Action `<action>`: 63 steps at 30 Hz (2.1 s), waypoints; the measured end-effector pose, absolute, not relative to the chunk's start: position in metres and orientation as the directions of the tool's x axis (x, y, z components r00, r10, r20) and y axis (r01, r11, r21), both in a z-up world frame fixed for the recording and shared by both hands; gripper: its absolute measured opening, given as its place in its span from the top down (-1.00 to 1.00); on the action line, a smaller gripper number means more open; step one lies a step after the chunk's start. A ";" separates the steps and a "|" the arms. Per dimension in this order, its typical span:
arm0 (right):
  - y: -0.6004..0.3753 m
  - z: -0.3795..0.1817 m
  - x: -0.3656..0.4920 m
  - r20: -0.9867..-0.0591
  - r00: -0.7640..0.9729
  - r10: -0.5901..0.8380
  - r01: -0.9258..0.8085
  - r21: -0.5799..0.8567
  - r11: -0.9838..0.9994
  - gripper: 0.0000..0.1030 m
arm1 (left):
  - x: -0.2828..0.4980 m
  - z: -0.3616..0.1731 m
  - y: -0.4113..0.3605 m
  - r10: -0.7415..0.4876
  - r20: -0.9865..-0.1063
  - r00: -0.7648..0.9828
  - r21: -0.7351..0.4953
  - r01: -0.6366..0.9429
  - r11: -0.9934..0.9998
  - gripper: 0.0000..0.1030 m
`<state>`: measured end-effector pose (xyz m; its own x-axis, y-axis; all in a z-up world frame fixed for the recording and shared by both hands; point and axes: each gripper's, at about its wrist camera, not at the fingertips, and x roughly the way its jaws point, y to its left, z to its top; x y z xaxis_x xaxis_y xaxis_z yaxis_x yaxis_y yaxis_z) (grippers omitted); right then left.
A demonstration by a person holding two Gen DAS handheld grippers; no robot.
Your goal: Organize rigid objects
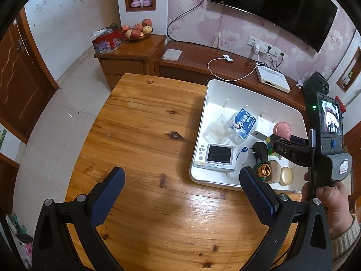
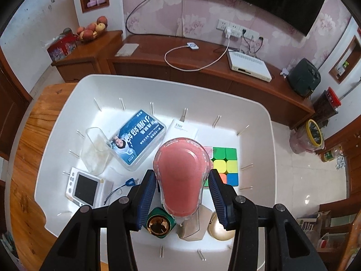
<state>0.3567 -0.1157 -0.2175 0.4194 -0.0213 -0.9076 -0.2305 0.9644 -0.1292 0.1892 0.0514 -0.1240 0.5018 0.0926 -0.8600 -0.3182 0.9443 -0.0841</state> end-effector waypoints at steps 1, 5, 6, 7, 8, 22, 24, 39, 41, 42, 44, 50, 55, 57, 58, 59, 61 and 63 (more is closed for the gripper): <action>-0.115 -0.219 0.357 -0.910 0.415 -0.019 -0.233 -0.126 0.964 0.06 | 0.189 -0.124 0.051 0.092 -0.860 0.502 -0.084 -0.317 0.945 -0.96; -0.114 -0.219 0.357 -0.912 0.409 -0.013 -0.235 -0.119 0.965 0.05 | 0.190 -0.123 0.051 0.087 -0.861 0.502 -0.087 -0.313 0.946 -0.96; -0.114 -0.217 0.356 -0.910 0.415 -0.013 -0.235 -0.121 0.964 0.05 | 0.190 -0.124 0.051 0.085 -0.861 0.502 -0.088 -0.311 0.946 -0.96; -0.114 -0.215 0.355 -0.908 0.420 -0.011 -0.237 -0.121 0.964 0.04 | 0.190 -0.124 0.051 0.083 -0.860 0.503 -0.089 -0.309 0.947 -0.96; -0.113 -0.213 0.354 -0.905 0.425 -0.008 -0.238 -0.120 0.964 0.01 | 0.190 -0.123 0.051 0.081 -0.860 0.504 -0.090 -0.306 0.948 -0.96; -0.108 -0.170 0.327 -0.869 0.494 0.036 -0.240 -0.096 0.966 -0.11 | 0.179 -0.109 0.049 0.069 -0.841 0.536 -0.090 -0.265 0.960 -0.96; -0.108 -0.163 0.321 -0.864 0.501 0.042 -0.237 -0.090 0.967 -0.11 | 0.175 -0.105 0.049 0.065 -0.837 0.544 -0.090 -0.253 0.963 -0.96; -0.121 -0.114 0.243 -0.834 0.548 0.053 -0.183 -0.058 0.981 -0.11 | 0.131 -0.075 0.040 0.052 -0.806 0.589 -0.061 -0.170 0.984 -0.96; -0.124 -0.110 0.230 -0.833 0.550 0.055 -0.173 -0.049 0.984 -0.11 | 0.123 -0.072 0.039 0.050 -0.802 0.595 -0.057 -0.160 0.986 -0.96; -0.126 -0.107 0.221 -0.832 0.552 0.056 -0.165 -0.043 0.985 -0.11 | 0.118 -0.069 0.038 0.044 -0.801 0.596 -0.057 -0.150 0.987 -0.96; -0.129 -0.103 0.204 -0.830 0.555 0.057 -0.151 -0.032 0.988 -0.16 | 0.109 -0.064 0.036 0.036 -0.798 0.601 -0.057 -0.135 0.989 -0.96; -0.135 -0.089 0.147 -0.822 0.566 0.057 -0.123 -0.016 0.992 -0.21 | 0.076 -0.047 0.028 0.027 -0.776 0.631 -0.037 -0.087 0.995 -0.97; -0.140 -0.076 0.099 -0.815 0.578 0.049 -0.074 0.007 0.997 -0.34 | 0.049 -0.035 0.029 0.025 -0.764 0.644 -0.035 -0.080 0.996 -0.97; -0.140 -0.070 0.081 -0.808 0.587 0.045 -0.060 0.011 0.998 -0.34 | 0.040 -0.032 0.031 0.019 -0.764 0.645 -0.041 -0.079 0.996 -0.97; -0.140 -0.068 0.073 -0.805 0.592 0.042 -0.056 0.010 0.998 -0.34 | 0.035 -0.030 0.032 0.016 -0.764 0.645 -0.046 -0.079 0.996 -0.97; -0.140 -0.065 0.067 -0.803 0.595 0.041 -0.054 0.011 0.998 -0.34 | 0.033 -0.029 0.034 0.015 -0.764 0.646 -0.048 -0.079 0.996 -0.97; -0.139 -0.061 0.053 -0.802 0.595 0.044 -0.050 0.018 0.999 -0.35 | 0.024 -0.026 0.035 0.015 -0.762 0.648 -0.048 -0.080 0.996 -0.97; -0.137 -0.056 0.041 -0.802 0.596 0.045 -0.046 0.021 0.999 -0.36 | 0.017 -0.025 0.036 0.012 -0.759 0.650 -0.050 -0.077 0.996 -0.97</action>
